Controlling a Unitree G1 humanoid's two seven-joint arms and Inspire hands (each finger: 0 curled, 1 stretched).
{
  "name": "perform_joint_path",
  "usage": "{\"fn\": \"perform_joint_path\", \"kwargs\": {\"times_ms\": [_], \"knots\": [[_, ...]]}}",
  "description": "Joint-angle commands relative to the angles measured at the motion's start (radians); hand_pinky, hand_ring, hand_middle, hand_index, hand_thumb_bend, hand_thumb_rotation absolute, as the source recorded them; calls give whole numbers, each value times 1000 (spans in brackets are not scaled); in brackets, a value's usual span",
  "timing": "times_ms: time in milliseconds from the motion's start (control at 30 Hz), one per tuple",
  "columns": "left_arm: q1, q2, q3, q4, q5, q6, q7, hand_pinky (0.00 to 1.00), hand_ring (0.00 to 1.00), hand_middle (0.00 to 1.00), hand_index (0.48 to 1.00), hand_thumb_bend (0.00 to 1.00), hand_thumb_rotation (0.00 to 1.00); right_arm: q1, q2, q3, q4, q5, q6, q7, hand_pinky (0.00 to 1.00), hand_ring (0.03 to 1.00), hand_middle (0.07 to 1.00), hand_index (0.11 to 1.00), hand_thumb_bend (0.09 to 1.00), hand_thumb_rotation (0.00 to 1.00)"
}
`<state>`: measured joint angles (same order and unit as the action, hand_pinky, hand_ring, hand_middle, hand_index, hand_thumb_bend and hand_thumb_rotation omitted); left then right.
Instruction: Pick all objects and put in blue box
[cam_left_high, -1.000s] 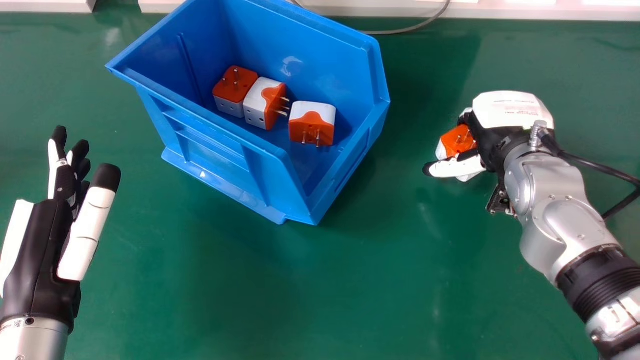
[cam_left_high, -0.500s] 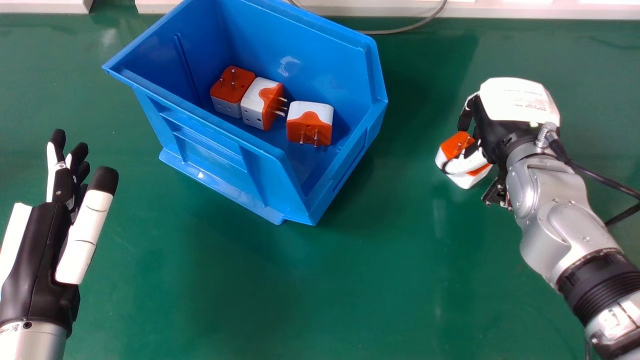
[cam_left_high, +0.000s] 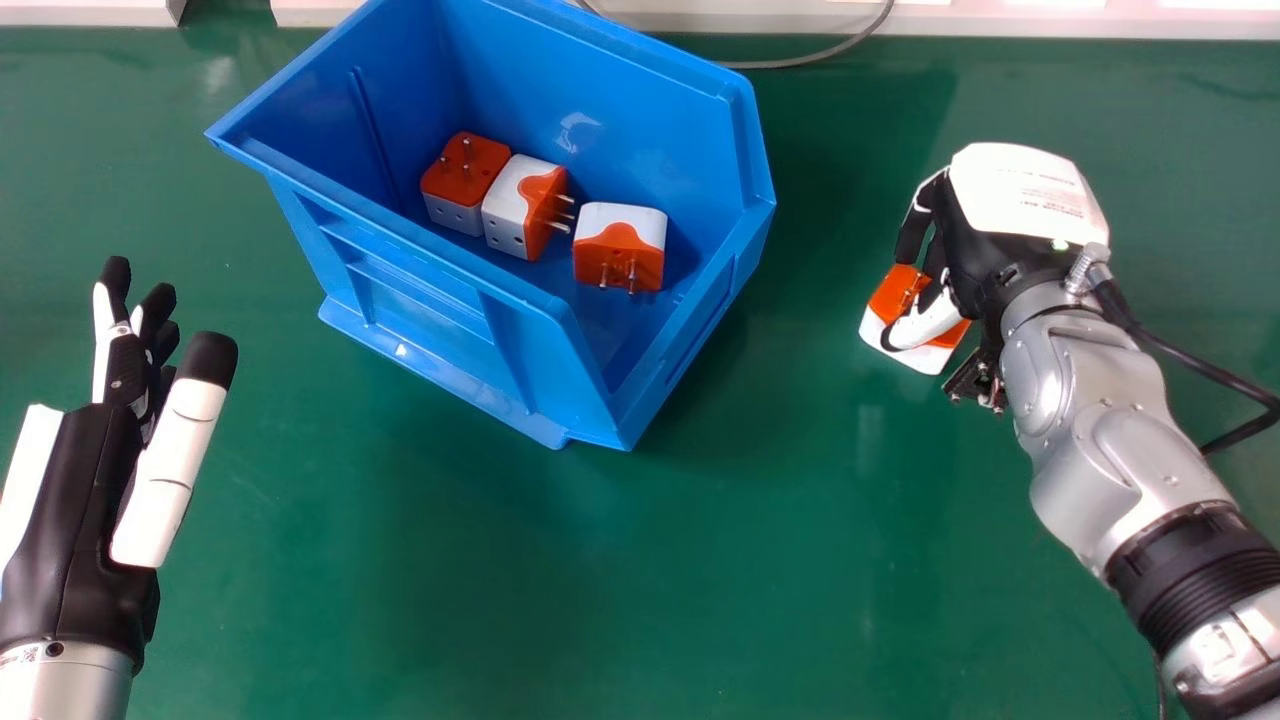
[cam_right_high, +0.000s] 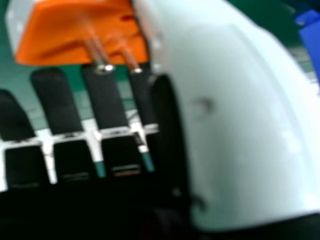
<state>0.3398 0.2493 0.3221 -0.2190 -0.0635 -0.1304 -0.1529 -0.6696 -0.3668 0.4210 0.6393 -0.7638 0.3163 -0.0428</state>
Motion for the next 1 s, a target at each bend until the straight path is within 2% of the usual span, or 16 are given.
{"fn": "perform_joint_path", "kwargs": {"times_ms": [0,133,300,467,567,767,867,933,967], "knots": [[-3,9,9,-8,-5,-9,-2,1000,1000,1000,1000,805,935,11,-25,-19,-60,-3,2,-16,316,441,530,534,490,0],[-4,8,5,-20,-2,4,2,1000,1000,1000,1000,800,934,53,-52,-16,-175,-22,25,14,316,448,534,526,489,0],[-14,7,1,-18,7,14,7,1000,1000,1000,1000,791,933,127,-108,-23,-370,-46,44,70,322,462,536,512,489,0],[-22,7,-1,-19,13,23,11,1000,1000,1000,1000,790,932,198,-164,-49,-529,-57,16,100,322,458,537,509,489,0],[-27,5,-2,-18,16,27,12,1000,1000,1000,1000,790,931,264,-207,-93,-663,-43,-20,109,322,455,538,509,489,0],[-39,8,-3,-11,16,35,10,1000,1000,1000,1000,779,927,321,-224,-147,-755,-44,-51,124,319,446,544,513,487,0],[-40,11,-1,-8,15,38,8,1000,1000,1000,1000,777,926,333,-219,-166,-748,-43,-67,109,313,426,530,491,497,0],[-39,11,1,-8,15,38,7,1000,1000,1000,1000,779,925,336,-211,-171,-740,-51,-66,95,238,314,498,477,508,0],[-38,12,1,-8,15,38,7,1000,1000,1000,1000,780,925,336,-207,-170,-737,-63,-62,87,227,298,492,477,510,0]]}}
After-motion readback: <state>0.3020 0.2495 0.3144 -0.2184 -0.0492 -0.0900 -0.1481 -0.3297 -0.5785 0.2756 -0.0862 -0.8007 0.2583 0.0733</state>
